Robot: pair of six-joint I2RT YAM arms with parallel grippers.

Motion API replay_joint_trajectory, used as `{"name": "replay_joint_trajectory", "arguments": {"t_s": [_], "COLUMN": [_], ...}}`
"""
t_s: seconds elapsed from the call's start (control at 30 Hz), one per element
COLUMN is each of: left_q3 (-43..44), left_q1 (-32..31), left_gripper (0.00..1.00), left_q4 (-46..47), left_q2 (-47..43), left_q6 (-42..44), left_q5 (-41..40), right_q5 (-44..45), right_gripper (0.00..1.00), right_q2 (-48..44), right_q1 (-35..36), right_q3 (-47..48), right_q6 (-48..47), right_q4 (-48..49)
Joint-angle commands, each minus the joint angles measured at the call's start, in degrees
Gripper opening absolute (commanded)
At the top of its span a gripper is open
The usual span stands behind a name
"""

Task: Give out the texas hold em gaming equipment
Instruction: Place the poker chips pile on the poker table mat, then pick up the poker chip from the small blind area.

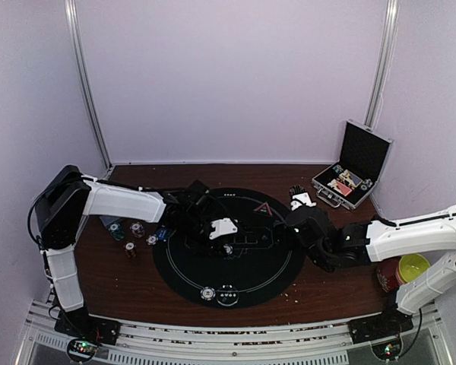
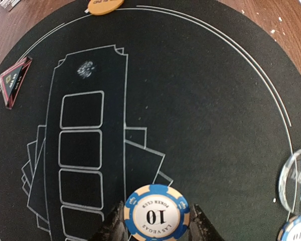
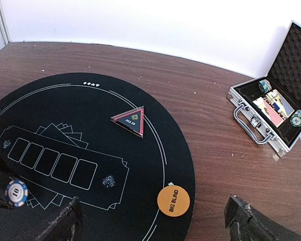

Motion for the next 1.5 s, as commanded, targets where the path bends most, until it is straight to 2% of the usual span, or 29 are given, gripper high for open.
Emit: {"name": "replay_joint_trajectory", "arguments": {"t_s": [0.0,0.07,0.23,0.37,0.57,0.73,1.0,1.47], "left_q3": [1.1,0.8,-1.0,-4.2,-14.3,-20.9,-22.7,-24.1], "left_q1": [-1.9,-1.9,-0.2,5.9,19.9,26.4,32.3,33.6], "left_gripper": [0.48,0.68,0.97,0.98,0.98,0.98,0.98,0.94], "left_q4": [3.9,4.4,4.6,2.4,-0.5,-1.4,0.0,2.2], "left_q2": [2.0,1.9,-2.2,-9.5,-21.0,-25.7,-21.6,-18.7], "left_q6": [-1.7,-1.8,-1.9,0.0,7.8,13.8,15.9,15.2], "left_q5": [-2.3,-3.8,-6.5,-4.5,4.1,7.6,6.7,0.8], "right_q5": [1.8,1.7,1.3,0.5,-0.8,-0.5,-0.6,-1.6], "right_gripper": [1.0,1.0,1.0,1.0,1.0,1.0,1.0,1.0], "right_q2": [-2.3,-2.6,-2.6,-2.4,-1.7,-0.9,-0.1,-0.7], "right_q1": [-0.4,-0.4,-0.3,-0.3,-0.4,-0.4,-0.4,-0.3], "right_q3": [-1.1,-1.2,-1.2,-1.2,-0.9,-0.8,-0.6,-0.6], "right_q6": [0.8,0.8,0.8,0.7,0.5,0.5,0.6,0.6], "right_q4": [-0.2,-0.2,-0.2,0.0,0.2,0.2,0.1,0.1]}}
